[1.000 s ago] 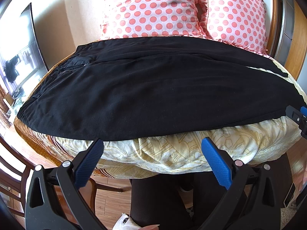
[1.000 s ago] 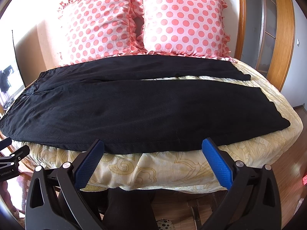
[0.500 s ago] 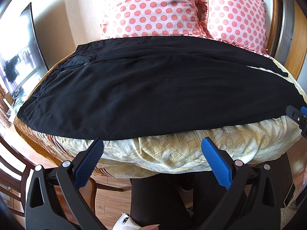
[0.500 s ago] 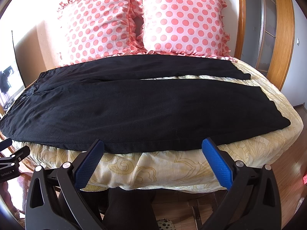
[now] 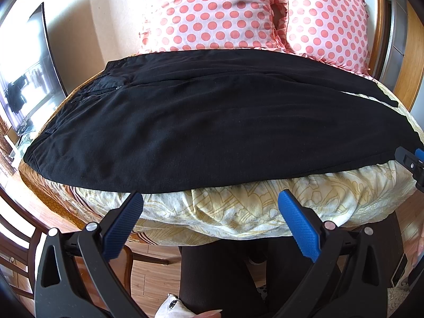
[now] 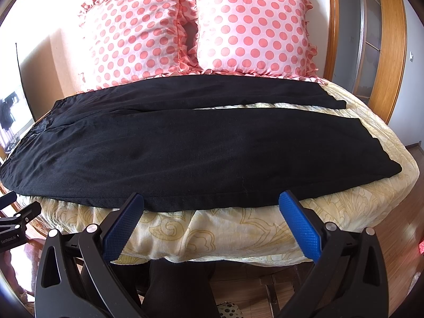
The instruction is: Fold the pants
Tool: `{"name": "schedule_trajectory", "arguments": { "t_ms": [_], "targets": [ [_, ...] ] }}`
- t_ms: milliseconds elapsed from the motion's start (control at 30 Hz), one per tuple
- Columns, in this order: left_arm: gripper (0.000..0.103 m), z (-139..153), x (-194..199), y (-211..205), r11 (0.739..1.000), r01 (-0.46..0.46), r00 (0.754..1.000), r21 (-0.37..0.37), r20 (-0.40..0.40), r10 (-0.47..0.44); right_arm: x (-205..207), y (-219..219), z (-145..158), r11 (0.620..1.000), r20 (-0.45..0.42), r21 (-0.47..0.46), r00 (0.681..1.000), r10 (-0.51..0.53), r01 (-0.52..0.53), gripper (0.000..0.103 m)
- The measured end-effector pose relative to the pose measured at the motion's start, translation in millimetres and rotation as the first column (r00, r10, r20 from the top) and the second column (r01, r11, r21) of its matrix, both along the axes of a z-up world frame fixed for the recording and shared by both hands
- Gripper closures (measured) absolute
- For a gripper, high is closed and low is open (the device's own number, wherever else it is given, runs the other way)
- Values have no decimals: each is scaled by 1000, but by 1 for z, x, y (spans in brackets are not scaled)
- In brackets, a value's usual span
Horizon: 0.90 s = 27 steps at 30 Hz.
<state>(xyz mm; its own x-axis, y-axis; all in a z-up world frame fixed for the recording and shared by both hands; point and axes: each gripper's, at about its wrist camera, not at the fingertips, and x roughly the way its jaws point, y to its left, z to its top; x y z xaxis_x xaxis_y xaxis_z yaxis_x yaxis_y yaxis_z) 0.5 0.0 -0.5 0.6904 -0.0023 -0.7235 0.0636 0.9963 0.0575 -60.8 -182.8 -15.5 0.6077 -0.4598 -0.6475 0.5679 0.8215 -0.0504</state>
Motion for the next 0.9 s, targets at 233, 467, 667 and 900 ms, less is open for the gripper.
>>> {"name": "schedule_trajectory", "arguments": {
  "t_ms": [233, 467, 667, 900],
  "targets": [
    [2, 0, 0, 0, 1000, 0, 1000, 0, -1, 0, 0, 0, 0, 1000, 0, 1, 1000, 0, 0, 1],
    [2, 0, 0, 0, 1000, -1, 1000, -1, -2, 1, 2, 0, 1, 1000, 0, 3, 1000, 0, 0, 1],
    [2, 0, 0, 0, 1000, -1, 1000, -2, -2, 1, -1, -1, -1, 1000, 1, 2, 1000, 0, 0, 1],
    [2, 0, 0, 0, 1000, 0, 1000, -1, -2, 0, -1, -2, -1, 1000, 1, -1, 1000, 0, 0, 1]
  ]
}}
